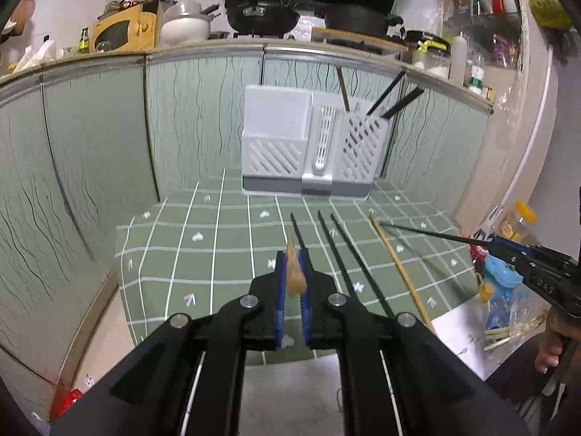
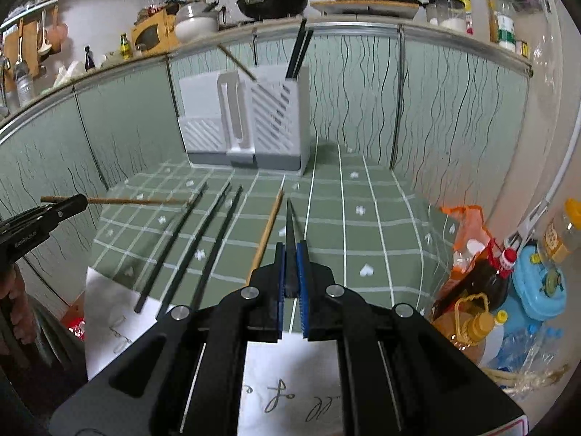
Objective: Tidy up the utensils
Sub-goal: 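Lift the wooden chopstick with the left tool while the right tool carries the black chopstick to the holder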
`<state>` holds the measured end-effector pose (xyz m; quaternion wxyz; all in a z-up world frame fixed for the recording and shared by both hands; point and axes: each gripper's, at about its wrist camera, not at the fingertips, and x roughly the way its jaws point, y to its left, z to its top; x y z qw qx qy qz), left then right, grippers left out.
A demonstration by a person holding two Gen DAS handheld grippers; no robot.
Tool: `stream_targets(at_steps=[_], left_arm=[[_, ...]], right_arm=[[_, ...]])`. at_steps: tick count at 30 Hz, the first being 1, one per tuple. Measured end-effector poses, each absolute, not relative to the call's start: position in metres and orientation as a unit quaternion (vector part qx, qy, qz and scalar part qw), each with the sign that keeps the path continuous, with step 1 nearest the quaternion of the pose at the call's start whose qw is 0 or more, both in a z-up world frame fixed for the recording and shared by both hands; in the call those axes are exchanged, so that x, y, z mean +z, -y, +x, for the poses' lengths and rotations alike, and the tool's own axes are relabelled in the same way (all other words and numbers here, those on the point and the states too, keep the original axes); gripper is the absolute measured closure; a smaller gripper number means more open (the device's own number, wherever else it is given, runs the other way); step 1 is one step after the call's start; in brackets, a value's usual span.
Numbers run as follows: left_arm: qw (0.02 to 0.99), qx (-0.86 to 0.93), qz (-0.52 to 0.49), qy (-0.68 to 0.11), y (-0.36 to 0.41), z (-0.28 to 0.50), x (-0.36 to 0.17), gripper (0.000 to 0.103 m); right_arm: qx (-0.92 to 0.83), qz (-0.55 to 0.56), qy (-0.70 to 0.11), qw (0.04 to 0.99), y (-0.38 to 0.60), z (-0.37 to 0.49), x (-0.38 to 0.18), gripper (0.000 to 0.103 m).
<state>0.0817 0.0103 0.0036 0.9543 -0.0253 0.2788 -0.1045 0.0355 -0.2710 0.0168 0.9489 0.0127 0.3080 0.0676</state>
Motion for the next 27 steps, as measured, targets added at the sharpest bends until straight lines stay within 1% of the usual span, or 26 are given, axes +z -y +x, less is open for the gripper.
stream_targets(at_steps=[7, 14, 27], left_arm=[[0.960, -0.111, -0.025, -0.256, -0.014, 0.082, 0.038, 0.096], [0.961, -0.119, -0.028, -0.246, -0.016, 0.082, 0.059, 0.096], [0.963, -0.125, -0.022, -0.237, -0.014, 0.078, 0.072, 0.096]], right_arm=[[0.074, 0.019, -0.279, 0.957, 0.276, 0.038, 0.052, 0.097], [0.079, 0.021, -0.260, 0.962, 0.279, 0.037, 0.079, 0.097], [0.090, 0.027, -0.250, 0.964, 0.276, 0.031, 0.100, 0.097]])
